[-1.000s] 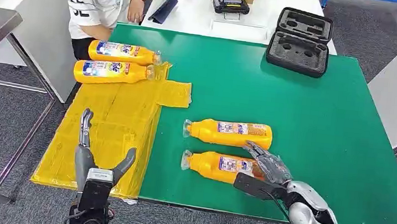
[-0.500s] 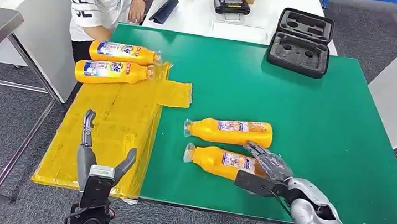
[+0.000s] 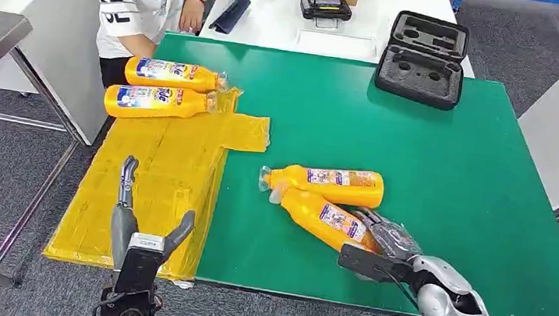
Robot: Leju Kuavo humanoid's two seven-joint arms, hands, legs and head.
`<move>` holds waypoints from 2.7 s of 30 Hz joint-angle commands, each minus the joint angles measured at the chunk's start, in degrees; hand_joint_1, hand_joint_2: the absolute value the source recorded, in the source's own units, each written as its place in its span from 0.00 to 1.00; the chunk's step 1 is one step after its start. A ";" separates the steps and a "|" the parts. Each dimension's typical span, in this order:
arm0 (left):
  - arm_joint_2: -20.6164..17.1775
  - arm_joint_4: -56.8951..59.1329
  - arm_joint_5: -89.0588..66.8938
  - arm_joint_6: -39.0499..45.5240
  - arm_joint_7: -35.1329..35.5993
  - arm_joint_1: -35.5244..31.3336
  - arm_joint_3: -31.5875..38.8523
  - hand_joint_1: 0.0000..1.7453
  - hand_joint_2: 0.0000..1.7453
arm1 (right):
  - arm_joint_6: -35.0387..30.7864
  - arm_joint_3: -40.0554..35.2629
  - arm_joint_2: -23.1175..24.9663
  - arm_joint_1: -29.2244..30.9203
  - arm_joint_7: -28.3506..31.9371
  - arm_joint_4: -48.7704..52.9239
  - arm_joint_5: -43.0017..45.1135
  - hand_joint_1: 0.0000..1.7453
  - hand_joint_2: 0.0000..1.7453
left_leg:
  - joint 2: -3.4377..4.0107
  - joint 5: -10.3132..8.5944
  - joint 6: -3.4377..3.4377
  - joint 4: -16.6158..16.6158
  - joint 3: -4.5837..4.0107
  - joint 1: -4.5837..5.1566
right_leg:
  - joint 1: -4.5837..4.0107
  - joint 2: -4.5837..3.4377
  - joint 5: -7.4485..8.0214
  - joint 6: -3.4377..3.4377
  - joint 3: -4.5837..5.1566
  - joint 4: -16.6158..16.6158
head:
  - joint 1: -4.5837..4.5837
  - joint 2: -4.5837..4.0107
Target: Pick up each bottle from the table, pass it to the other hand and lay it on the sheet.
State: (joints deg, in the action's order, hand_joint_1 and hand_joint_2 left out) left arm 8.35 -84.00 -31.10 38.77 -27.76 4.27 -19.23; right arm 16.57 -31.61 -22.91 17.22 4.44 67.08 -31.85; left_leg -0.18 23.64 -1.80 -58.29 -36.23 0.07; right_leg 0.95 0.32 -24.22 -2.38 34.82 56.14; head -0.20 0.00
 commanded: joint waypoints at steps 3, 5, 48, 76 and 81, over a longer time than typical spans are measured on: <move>-1.02 3.34 0.72 0.21 1.25 -2.05 -1.39 0.00 1.00 | 4.74 -1.89 -3.60 3.86 -1.83 -2.86 1.29 0.00 1.00 | -0.07 0.05 0.06 0.04 0.19 0.02 | 0.02 0.06 -0.07 0.07 -0.22 -0.03 | -0.02 0.00; -1.13 3.14 0.76 0.19 1.30 -1.74 -1.25 0.00 1.00 | 6.59 -2.71 -3.53 6.74 -1.74 -4.13 1.38 0.00 1.00 | 0.00 0.09 0.08 0.03 0.26 -0.01 | -0.01 0.00 -0.07 0.09 -0.30 -0.05 | 0.02 0.00; -1.59 3.15 1.53 -0.81 1.49 -1.29 -0.50 0.00 1.00 | 2.87 -9.53 -1.69 16.23 0.68 -9.92 5.64 0.90 1.00 | -0.11 -0.04 -0.03 0.07 0.09 0.00 | -0.01 0.16 -0.02 0.03 -0.18 -0.06 | -0.02 0.00; -0.47 -1.05 0.40 1.23 -1.06 2.04 0.35 0.00 1.00 | -1.87 -3.71 0.61 13.36 0.50 -3.04 0.80 0.00 1.00 | 0.05 -0.01 -0.02 0.03 0.05 0.01 | -0.01 0.00 0.01 0.04 -0.09 -0.01 | -0.02 0.00; -0.26 -1.84 0.77 1.18 -0.61 2.20 0.60 0.00 1.00 | -1.41 -5.13 3.06 16.66 0.81 -6.51 0.44 0.00 1.00 | 0.24 0.05 0.01 0.00 0.13 0.01 | -0.01 -0.20 0.01 0.07 -0.13 0.02 | -0.02 0.00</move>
State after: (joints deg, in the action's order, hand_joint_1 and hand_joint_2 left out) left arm 8.06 -85.77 -30.75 38.80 -28.94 6.84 -19.15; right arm 14.67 -34.86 -23.21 29.26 5.16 64.81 -31.23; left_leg -0.19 23.57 -1.89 -58.29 -36.34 0.10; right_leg 0.96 0.39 -24.19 -2.41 34.84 56.17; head -0.22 0.00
